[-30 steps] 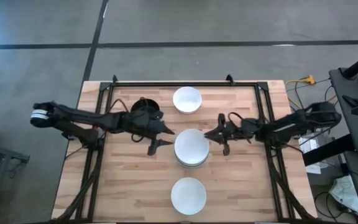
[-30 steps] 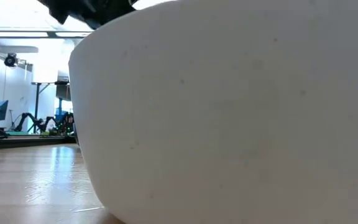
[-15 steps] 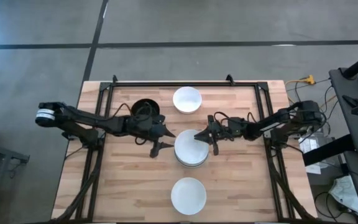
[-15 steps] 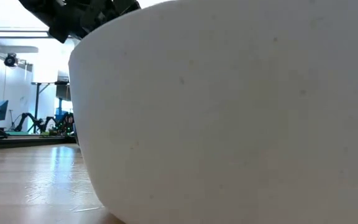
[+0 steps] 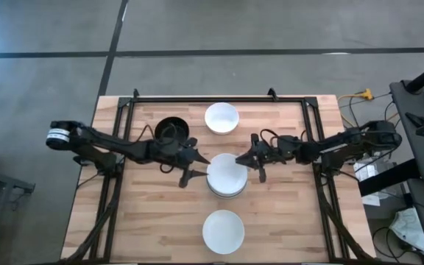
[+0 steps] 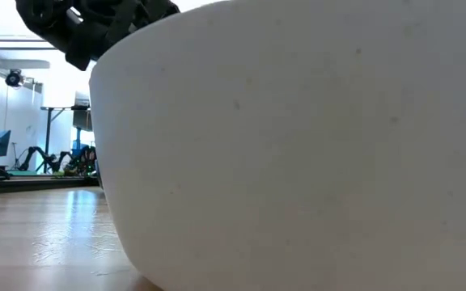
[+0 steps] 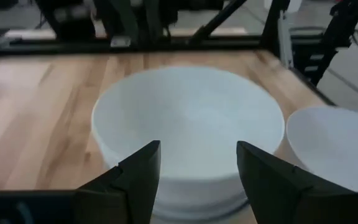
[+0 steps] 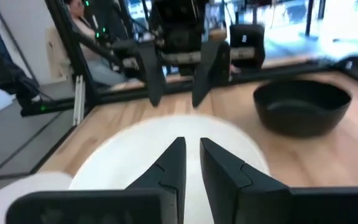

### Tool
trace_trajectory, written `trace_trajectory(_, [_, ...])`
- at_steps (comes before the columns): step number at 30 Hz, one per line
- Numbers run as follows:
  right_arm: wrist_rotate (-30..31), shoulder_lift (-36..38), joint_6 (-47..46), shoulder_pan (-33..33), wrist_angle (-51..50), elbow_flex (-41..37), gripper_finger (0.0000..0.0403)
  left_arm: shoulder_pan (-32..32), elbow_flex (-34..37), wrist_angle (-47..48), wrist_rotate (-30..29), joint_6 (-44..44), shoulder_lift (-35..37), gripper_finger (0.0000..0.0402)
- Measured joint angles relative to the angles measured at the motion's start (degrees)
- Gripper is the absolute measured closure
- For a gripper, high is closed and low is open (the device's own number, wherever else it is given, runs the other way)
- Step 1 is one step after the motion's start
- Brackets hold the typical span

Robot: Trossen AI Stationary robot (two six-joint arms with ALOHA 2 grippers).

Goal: Nest bowls inside each other
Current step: Stack the white bowl on top of the white bowl

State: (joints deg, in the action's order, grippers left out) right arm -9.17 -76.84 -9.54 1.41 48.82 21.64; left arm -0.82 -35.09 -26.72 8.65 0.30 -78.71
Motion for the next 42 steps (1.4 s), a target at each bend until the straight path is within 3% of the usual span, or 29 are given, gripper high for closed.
trace_trajectory(9, [0.1,-3.9,-1.6,-2.9,-0.1,-0.8,0.036,0.0,-0.1,-8.8,1.4,-0.1,-5.8,0.0206])
trace_trajectory(28, [0.2,-5.4,-2.3,-3.0,-0.2,-0.5,0.036,-0.5,-0.9,-9.7,1.5,-1.5,-7.0,0.0206])
trace_trajectory(42, [0.0,-5.4,-0.5,-7.5,0.0,0.7,0.036,-2.8,-1.8,-10.3,1.8,-1.5,-8.0,0.0206])
